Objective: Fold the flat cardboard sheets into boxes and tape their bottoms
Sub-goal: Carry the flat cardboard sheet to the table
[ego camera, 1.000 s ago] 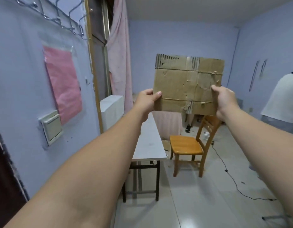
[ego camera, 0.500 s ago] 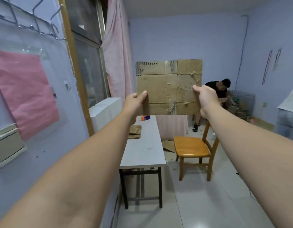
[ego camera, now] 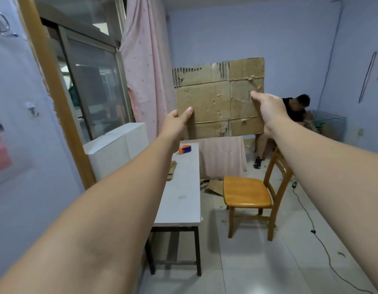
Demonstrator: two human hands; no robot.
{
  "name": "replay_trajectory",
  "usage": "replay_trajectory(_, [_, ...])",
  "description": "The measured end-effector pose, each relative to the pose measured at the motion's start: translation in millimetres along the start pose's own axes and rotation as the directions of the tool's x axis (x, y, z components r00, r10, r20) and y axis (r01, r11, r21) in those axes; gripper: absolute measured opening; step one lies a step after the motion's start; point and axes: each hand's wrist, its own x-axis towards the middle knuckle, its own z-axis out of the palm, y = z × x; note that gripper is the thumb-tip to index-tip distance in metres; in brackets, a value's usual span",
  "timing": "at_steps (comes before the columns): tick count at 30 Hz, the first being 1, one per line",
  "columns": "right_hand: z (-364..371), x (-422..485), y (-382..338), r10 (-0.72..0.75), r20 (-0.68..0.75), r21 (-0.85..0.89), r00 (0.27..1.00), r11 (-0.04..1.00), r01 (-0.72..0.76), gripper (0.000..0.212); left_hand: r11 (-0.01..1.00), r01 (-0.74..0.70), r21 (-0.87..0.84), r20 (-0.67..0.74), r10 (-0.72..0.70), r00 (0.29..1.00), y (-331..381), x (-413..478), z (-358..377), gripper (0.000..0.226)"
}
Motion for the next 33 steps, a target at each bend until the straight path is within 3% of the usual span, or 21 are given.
replay_trajectory(3, [-12.7,26.7,3.1,-0.023,-0.031,-0.038,0.999,0.999,0.021,0.036,1.000,-0.010,-0.019,0.013,0.010,1.000,-1.0,21.0,22.4,0.022])
replay_trajectory(6, [-20.6,54.4,3.9,-0.021,-0.037,-0.024,0.999,1.000,0.020,0.058,0.999,-0.018,-0.040,0.018,0.019,1.000,-0.9,45.9,43.7,0.018])
replay_trajectory(8, [-23.1,74.5,6.0,-0.019,-0.045,-0.021,0.999,1.000,0.018,0.062,0.999,-0.012,-0.037,0.022,0.013,1.000,-4.2,66.4,56.2,0.022])
replay_trajectory(12, [-23.3,117.7,17.0,-0.009,-0.070,-0.047,0.998,0.999,0.006,0.040,0.999,0.013,-0.051,0.035,-0.011,0.999,-11.6,114.4,77.1,0.024])
replay_trajectory(17, [-4.8,181.8,32.4,0.012,-0.090,-0.060,0.996,0.998,-0.018,0.046,0.996,0.019,-0.090,0.055,-0.014,0.998,-25.6,193.2,90.0,0.029])
replay_trajectory(22, [22.0,248.1,38.4,-0.014,-0.079,-0.045,0.997,0.999,0.011,0.016,0.999,-0.001,-0.047,0.058,0.004,0.998,-33.7,263.8,90.3,0.023])
replay_trajectory(33, [42.8,374.9,82.9,-0.010,-0.043,-0.056,0.999,0.998,0.007,0.021,0.999,0.006,-0.045,0.062,-0.003,0.998,-70.4,380.8,120.2,0.020])
